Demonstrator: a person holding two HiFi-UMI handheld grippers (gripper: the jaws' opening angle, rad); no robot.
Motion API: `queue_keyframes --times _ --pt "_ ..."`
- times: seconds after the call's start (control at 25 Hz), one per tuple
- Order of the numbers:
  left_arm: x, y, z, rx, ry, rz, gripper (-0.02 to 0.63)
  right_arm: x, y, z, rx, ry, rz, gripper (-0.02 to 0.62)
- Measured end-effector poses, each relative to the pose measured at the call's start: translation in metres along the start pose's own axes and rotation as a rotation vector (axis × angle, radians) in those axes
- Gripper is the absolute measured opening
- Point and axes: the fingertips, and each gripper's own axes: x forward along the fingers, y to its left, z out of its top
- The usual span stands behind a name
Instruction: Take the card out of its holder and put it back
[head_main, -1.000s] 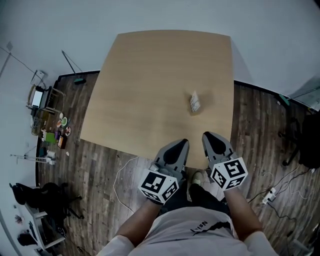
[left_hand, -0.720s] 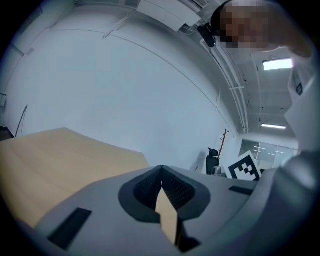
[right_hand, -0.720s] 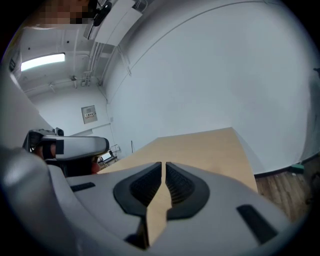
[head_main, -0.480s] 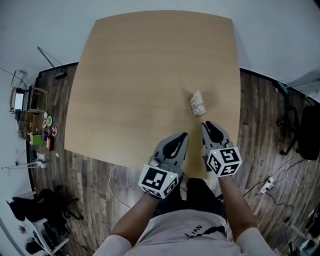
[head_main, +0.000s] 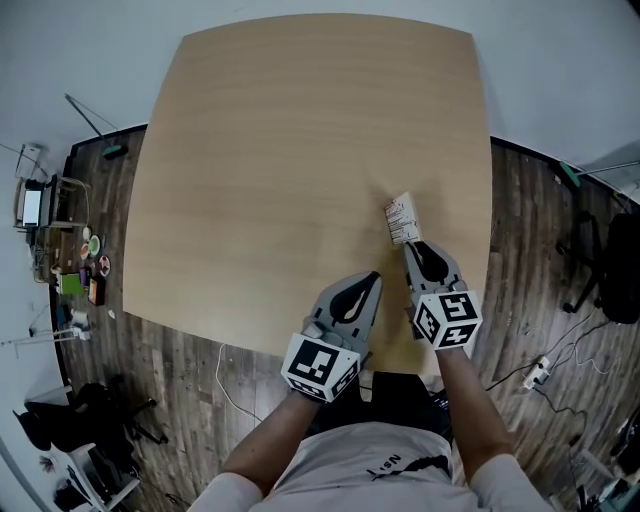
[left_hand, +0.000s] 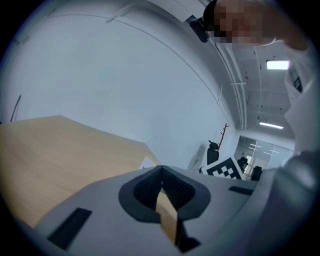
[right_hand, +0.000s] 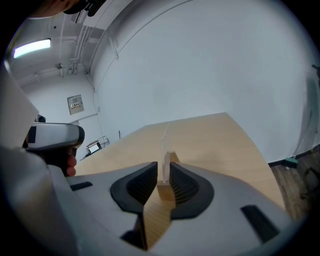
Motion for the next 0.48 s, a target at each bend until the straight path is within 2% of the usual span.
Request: queue_keyframes --times 0.24,0.36,0.48 --pt "0.000 0.011 -0.004 -0.005 0.010 0.008 0.013 0.010 -0.006 0.000 -0.025 0.001 -0.046 0.067" --pt "-0.001 0.014 -0.004 -0.004 0.009 0.013 0.013 0.010 -0.009 0.001 -0.041 0.004 -0.070 0.034" --pt "-0.002 0.014 -0.002 -0.003 0.005 0.014 0.012 0.009 -0.010 0.003 -0.046 -0.003 -0.086 0.026"
